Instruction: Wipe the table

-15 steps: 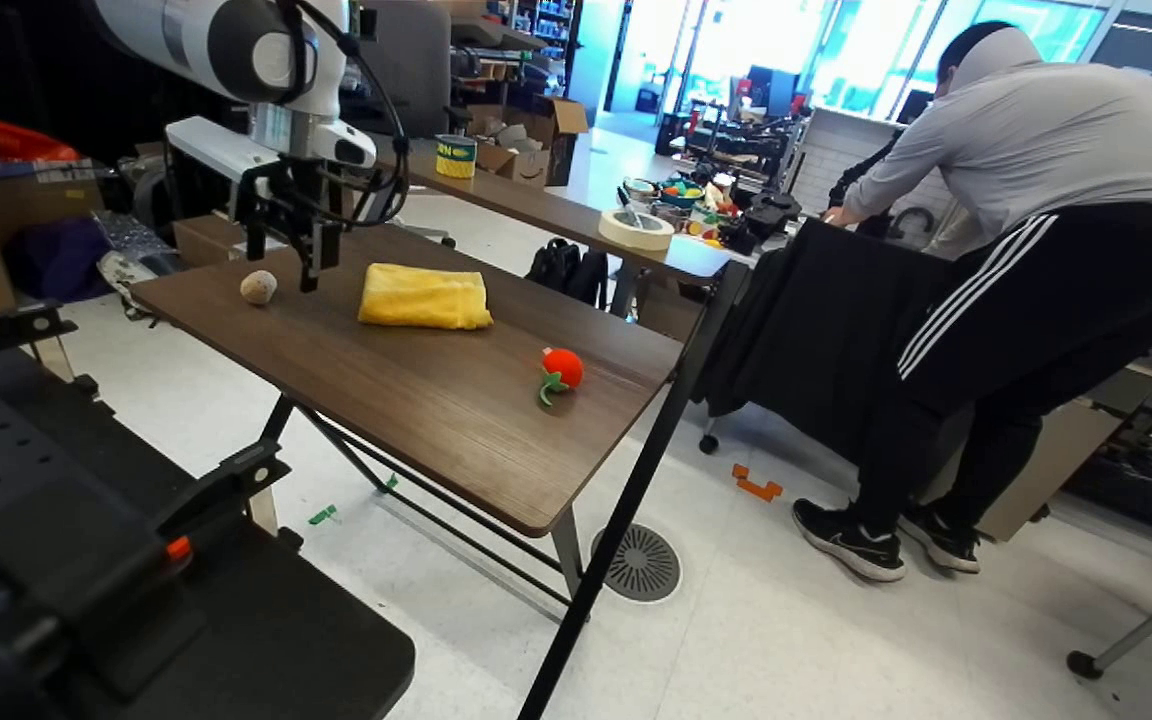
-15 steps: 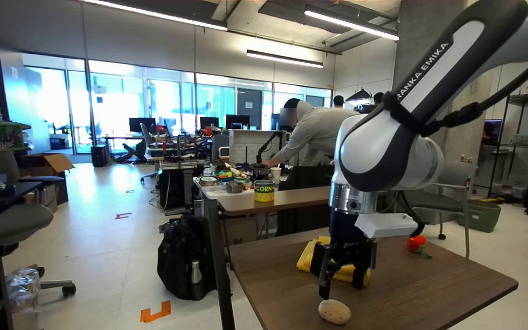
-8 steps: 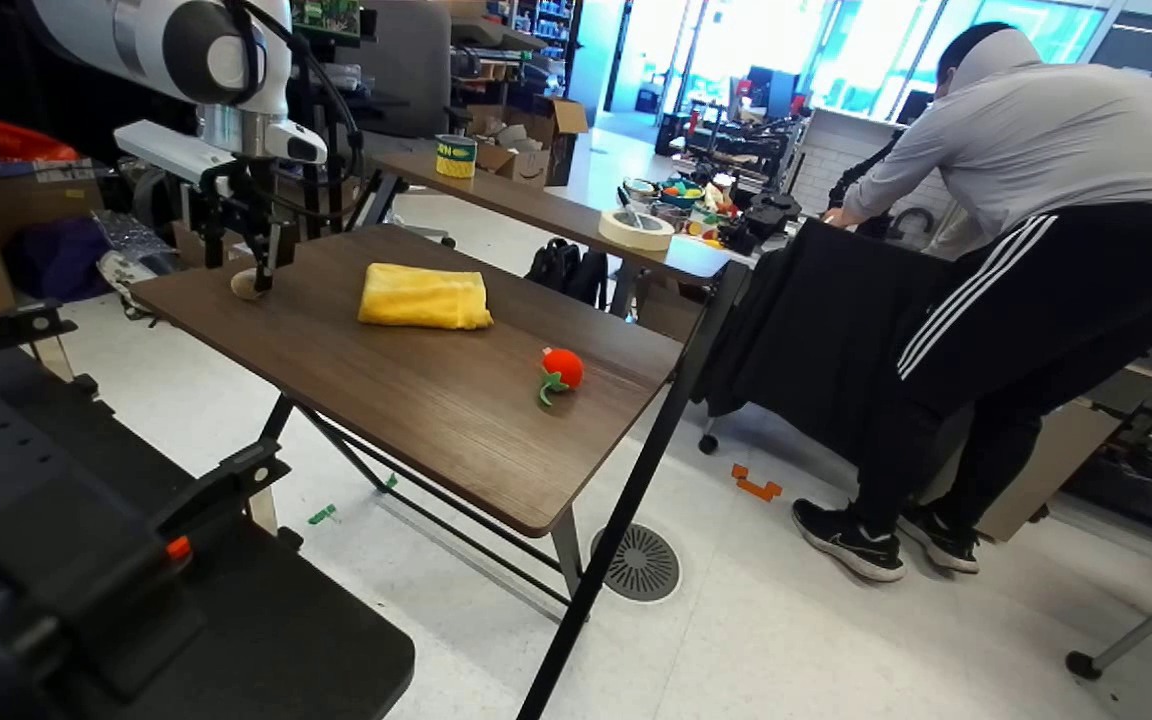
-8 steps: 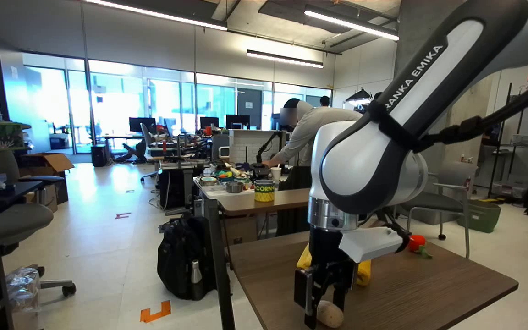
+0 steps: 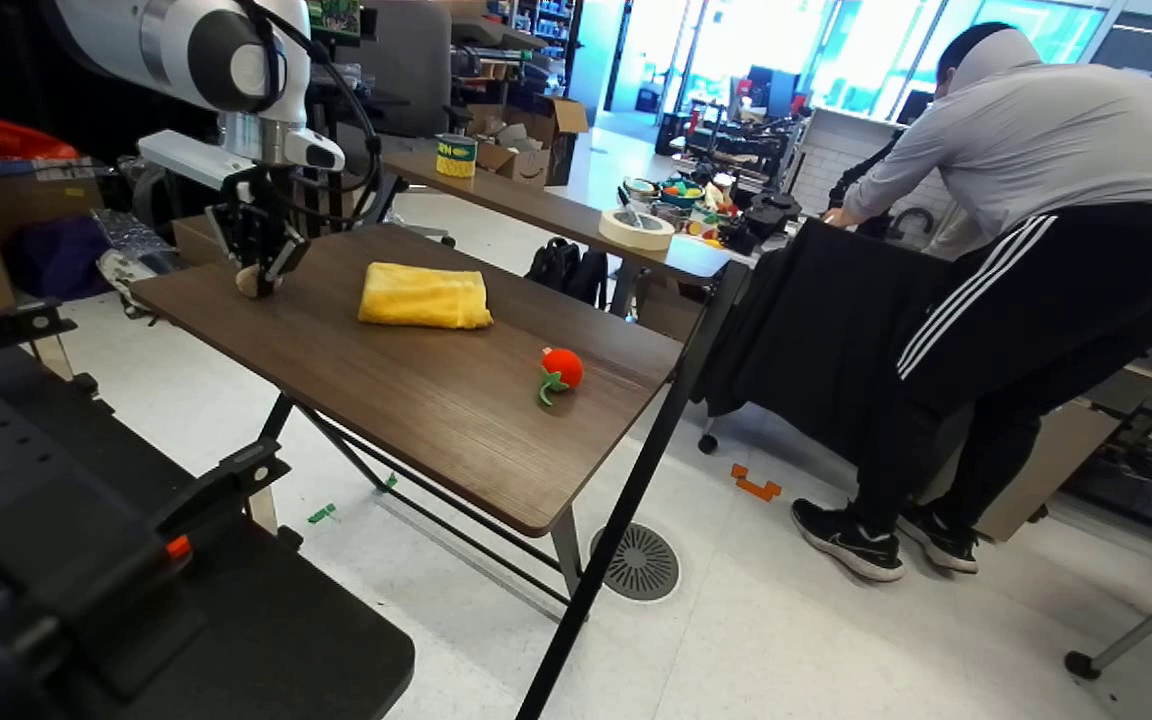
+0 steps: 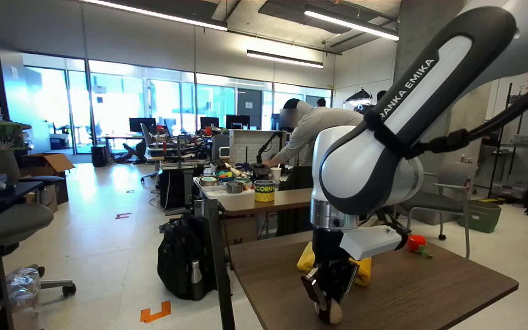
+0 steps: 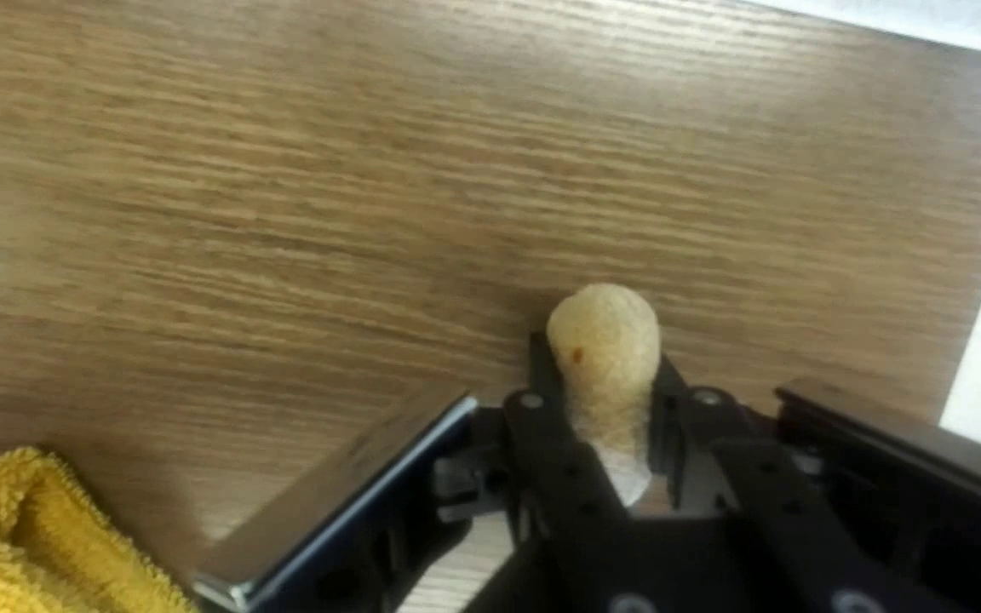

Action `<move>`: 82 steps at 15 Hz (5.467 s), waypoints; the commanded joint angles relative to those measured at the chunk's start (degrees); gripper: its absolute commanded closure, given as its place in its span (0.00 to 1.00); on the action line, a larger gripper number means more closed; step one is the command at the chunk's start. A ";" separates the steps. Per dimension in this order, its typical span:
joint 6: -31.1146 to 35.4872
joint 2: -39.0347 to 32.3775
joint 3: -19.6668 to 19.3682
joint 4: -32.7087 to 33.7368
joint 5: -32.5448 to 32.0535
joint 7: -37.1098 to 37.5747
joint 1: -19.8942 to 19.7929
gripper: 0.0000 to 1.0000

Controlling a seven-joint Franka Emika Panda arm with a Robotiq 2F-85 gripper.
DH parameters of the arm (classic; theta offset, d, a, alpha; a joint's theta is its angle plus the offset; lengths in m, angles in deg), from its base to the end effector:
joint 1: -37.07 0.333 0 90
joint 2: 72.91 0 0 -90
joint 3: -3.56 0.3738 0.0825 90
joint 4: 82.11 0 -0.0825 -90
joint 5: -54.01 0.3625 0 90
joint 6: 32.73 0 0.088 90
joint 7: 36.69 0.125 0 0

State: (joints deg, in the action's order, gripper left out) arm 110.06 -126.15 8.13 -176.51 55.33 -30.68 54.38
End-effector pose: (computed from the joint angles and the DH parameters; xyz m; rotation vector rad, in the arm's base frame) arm 0.6430 0.2508 0.0981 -3.0616 -0.3517 0.1526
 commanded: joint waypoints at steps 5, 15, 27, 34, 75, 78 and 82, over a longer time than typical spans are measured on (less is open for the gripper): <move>1.50 3.73 -4.29 6.40 0.88 3.82 -6.77 1.00; 2.57 -4.44 -12.74 22.87 3.89 13.27 -21.47 1.00; 0.24 -18.90 -15.87 33.94 6.91 26.66 -23.81 1.00; -0.56 -19.81 -15.33 35.32 6.26 27.05 -23.26 0.67; 8.51 -18.68 -18.49 27.48 -1.96 32.32 -5.17 0.00; 11.40 -15.93 -10.82 23.37 0.60 28.87 -4.71 0.00; 8.67 -17.50 -3.44 27.01 2.74 26.06 -2.58 0.00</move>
State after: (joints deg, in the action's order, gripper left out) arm 119.46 -143.31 0.88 -149.87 55.39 -1.81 50.38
